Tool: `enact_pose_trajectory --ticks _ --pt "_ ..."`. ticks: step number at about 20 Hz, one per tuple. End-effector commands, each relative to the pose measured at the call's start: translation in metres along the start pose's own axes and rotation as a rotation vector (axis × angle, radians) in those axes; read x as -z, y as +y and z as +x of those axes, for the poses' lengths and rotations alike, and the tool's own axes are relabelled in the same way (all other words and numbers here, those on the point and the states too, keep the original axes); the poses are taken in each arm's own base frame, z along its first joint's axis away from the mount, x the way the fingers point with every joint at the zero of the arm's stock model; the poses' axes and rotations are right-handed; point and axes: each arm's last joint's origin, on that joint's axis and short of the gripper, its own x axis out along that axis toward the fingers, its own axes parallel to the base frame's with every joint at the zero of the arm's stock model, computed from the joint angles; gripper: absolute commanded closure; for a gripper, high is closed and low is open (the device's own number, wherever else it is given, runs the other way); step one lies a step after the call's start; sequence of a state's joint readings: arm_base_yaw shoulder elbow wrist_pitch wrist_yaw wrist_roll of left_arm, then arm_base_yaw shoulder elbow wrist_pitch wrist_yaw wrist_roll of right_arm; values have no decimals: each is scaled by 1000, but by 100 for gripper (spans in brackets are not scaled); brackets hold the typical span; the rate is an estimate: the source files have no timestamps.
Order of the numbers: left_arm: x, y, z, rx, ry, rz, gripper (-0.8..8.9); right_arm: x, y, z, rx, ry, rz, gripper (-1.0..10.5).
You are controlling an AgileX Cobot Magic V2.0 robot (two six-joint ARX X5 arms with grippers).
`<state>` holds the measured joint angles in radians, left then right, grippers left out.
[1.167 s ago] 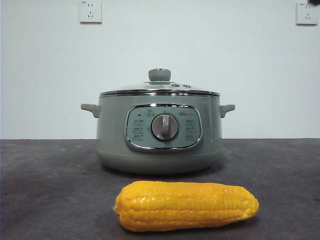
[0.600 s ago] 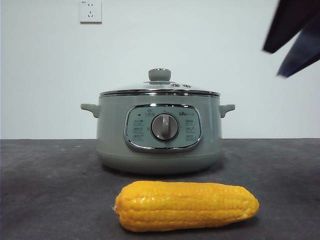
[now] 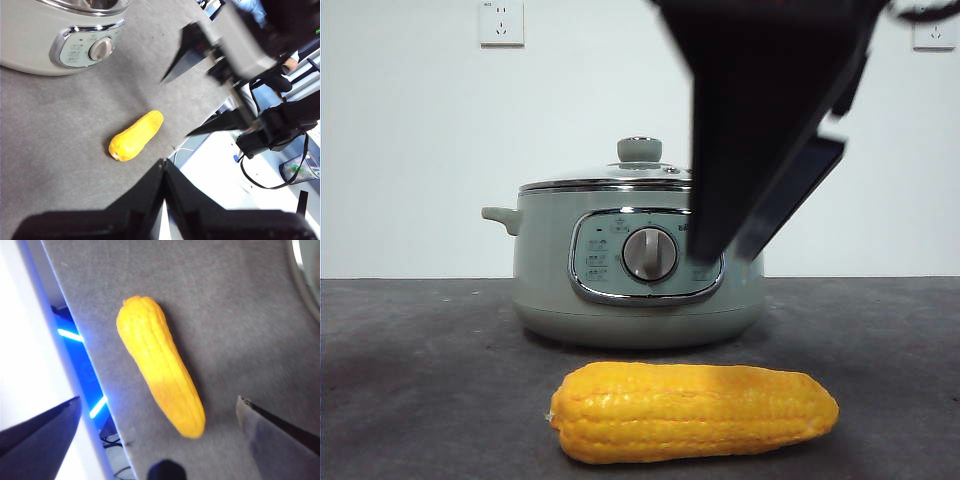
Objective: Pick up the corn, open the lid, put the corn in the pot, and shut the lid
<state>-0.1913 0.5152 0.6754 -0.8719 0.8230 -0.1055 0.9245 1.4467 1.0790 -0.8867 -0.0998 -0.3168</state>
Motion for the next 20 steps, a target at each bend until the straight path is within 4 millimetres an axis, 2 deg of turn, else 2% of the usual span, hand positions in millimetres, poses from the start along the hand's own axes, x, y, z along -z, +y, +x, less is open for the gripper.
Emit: enact_pose_trajectory --ticks 1,8,16,20 --pt "0 -1 -1 9 0 8 817 -6 0 16 -12 31 -39 285" --pt "0 -1 -1 9 0 9 817 -18 -4 59 -30 72 -52 286" --pt "0 -1 -1 8 0 16 817 -20 -6 81 -39 102 -38 301" --pt "0 -1 -1 8 0 16 817 -19 -7 85 -44 117 -29 507"
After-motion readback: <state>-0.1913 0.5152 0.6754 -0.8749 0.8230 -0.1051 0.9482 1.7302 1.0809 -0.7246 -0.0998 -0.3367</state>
